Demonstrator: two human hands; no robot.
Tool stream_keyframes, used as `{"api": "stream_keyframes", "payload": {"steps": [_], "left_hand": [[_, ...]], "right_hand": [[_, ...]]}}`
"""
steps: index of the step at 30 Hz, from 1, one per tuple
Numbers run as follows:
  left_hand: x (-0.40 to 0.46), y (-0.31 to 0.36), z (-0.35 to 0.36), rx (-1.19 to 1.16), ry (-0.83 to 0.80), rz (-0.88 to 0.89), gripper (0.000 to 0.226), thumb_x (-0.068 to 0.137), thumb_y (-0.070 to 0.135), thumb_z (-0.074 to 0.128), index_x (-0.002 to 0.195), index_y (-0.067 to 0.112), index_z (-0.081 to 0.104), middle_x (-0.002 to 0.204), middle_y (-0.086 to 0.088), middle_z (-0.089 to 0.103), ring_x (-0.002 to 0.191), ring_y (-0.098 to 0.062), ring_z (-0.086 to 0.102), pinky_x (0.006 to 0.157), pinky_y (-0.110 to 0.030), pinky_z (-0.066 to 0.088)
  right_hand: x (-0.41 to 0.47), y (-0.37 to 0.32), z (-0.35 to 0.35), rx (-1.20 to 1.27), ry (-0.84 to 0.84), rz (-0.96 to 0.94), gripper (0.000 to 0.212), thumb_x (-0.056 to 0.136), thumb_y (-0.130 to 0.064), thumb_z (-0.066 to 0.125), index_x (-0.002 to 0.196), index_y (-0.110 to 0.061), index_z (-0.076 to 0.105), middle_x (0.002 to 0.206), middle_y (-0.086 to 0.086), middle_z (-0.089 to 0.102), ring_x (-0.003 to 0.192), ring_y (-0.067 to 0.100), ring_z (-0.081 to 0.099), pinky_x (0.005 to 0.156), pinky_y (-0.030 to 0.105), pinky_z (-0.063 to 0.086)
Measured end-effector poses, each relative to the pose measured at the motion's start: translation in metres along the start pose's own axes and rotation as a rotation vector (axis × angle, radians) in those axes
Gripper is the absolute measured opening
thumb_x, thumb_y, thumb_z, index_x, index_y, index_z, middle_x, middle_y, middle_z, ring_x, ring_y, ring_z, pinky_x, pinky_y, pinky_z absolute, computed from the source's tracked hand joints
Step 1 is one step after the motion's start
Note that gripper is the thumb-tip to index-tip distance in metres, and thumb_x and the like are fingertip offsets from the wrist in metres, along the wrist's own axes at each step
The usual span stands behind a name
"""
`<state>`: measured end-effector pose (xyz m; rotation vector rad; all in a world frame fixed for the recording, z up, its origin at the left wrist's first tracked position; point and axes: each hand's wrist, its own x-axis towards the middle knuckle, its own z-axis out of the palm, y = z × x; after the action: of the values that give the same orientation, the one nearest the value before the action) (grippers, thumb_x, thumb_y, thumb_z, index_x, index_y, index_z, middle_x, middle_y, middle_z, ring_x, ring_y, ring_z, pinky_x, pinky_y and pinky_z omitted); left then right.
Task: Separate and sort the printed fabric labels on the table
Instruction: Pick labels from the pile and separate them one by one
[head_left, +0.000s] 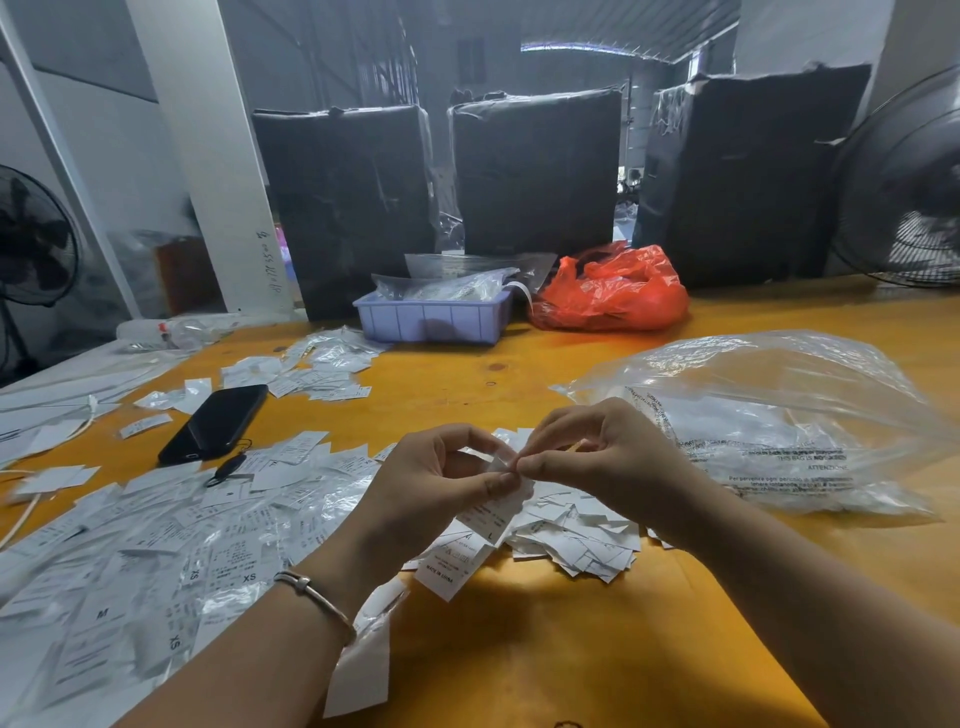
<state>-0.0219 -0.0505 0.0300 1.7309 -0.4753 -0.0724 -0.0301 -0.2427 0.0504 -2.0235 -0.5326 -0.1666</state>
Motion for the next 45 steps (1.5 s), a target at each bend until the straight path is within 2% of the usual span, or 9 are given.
{"api": "stream_keyframes", "payload": {"steps": [4, 9, 13, 17, 22, 26, 32, 43, 45], "left_hand": [[0.0, 0.0, -0.001, 0.006, 0.013, -0.002, 0.031, 0.07, 0.022, 0.075, 0.097, 0.009, 0.068, 0.086, -0.007, 0.077, 0.081, -0.018, 0.074, 0.063, -0.02, 0.055], [0.003, -0.005, -0.008, 0.174, 0.147, -0.007, 0.003, 0.085, 0.01, 0.072, 0.085, 0.013, 0.073, 0.082, -0.004, 0.075, 0.077, -0.012, 0.069, 0.063, -0.019, 0.053], [0.008, -0.013, -0.015, 0.446, 0.373, -0.089, 0.014, 0.085, 0.013, 0.063, 0.074, 0.015, 0.069, 0.072, -0.002, 0.068, 0.069, -0.015, 0.058, 0.058, -0.029, 0.044], [0.008, -0.016, -0.031, 0.755, 0.406, -0.185, 0.024, 0.078, 0.016, 0.053, 0.055, 0.013, 0.053, 0.052, 0.002, 0.049, 0.049, -0.009, 0.046, 0.054, -0.029, 0.031], [0.008, -0.016, -0.034, 1.019, 0.434, -0.289, 0.011, 0.071, 0.015, 0.052, 0.062, 0.016, 0.059, 0.066, 0.005, 0.061, 0.064, -0.018, 0.052, 0.058, -0.028, 0.038], [0.009, -0.022, -0.026, 1.01, 0.409, -0.045, 0.013, 0.083, 0.024, 0.06, 0.092, 0.03, 0.066, 0.099, 0.012, 0.058, 0.102, -0.01, 0.045, 0.078, -0.03, 0.038], [0.013, -0.029, -0.01, 1.004, 0.028, 0.127, 0.051, 0.082, 0.059, 0.063, 0.125, 0.032, 0.062, 0.13, 0.017, 0.057, 0.124, 0.0, 0.04, 0.098, -0.023, 0.036], [0.008, -0.024, -0.009, 0.855, 0.123, 0.094, 0.016, 0.09, 0.042, 0.063, 0.094, 0.034, 0.075, 0.086, 0.024, 0.07, 0.076, 0.006, 0.06, 0.067, -0.024, 0.046], [0.008, -0.024, -0.01, 0.815, 0.136, 0.096, 0.014, 0.089, 0.04, 0.064, 0.09, 0.032, 0.075, 0.087, 0.023, 0.07, 0.081, 0.004, 0.061, 0.072, -0.027, 0.049]], "right_hand": [[0.001, 0.002, 0.0, -0.048, 0.026, -0.042, 0.003, 0.079, -0.02, 0.074, 0.078, -0.018, 0.077, 0.076, -0.003, 0.071, 0.07, 0.008, 0.063, 0.065, 0.024, 0.05], [0.005, 0.011, -0.014, -0.038, 0.437, -0.135, 0.014, 0.079, -0.005, 0.068, 0.066, -0.007, 0.072, 0.059, 0.005, 0.068, 0.056, 0.024, 0.062, 0.059, 0.042, 0.052], [0.007, 0.026, -0.021, -0.439, 0.417, -0.058, 0.023, 0.076, -0.015, 0.067, 0.054, -0.009, 0.061, 0.051, 0.004, 0.058, 0.05, 0.022, 0.052, 0.05, 0.035, 0.044], [0.011, 0.042, -0.022, -0.695, 0.328, 0.148, 0.014, 0.085, -0.027, 0.061, 0.076, -0.017, 0.067, 0.08, -0.001, 0.065, 0.078, 0.019, 0.057, 0.062, 0.029, 0.04], [0.011, 0.062, -0.045, -0.951, 0.435, 0.456, 0.031, 0.083, -0.012, 0.053, 0.114, -0.015, 0.058, 0.118, 0.008, 0.056, 0.11, 0.027, 0.048, 0.087, 0.037, 0.038], [0.011, 0.075, -0.057, -1.035, 0.293, 0.684, 0.028, 0.09, -0.02, 0.051, 0.117, -0.012, 0.052, 0.121, 0.009, 0.055, 0.118, 0.029, 0.045, 0.097, 0.041, 0.035], [0.015, 0.083, -0.06, -1.097, 0.381, 0.626, 0.011, 0.089, -0.023, 0.058, 0.091, -0.019, 0.068, 0.097, 0.001, 0.065, 0.102, 0.026, 0.053, 0.091, 0.036, 0.034], [0.013, 0.095, -0.066, -0.802, 0.565, 0.522, 0.022, 0.082, -0.009, 0.056, 0.069, -0.025, 0.061, 0.092, 0.0, 0.06, 0.087, 0.025, 0.05, 0.068, 0.027, 0.029], [0.013, 0.096, -0.066, -0.778, 0.568, 0.542, 0.02, 0.083, -0.007, 0.054, 0.071, -0.021, 0.06, 0.09, 0.003, 0.058, 0.083, 0.027, 0.049, 0.066, 0.028, 0.03]]}}
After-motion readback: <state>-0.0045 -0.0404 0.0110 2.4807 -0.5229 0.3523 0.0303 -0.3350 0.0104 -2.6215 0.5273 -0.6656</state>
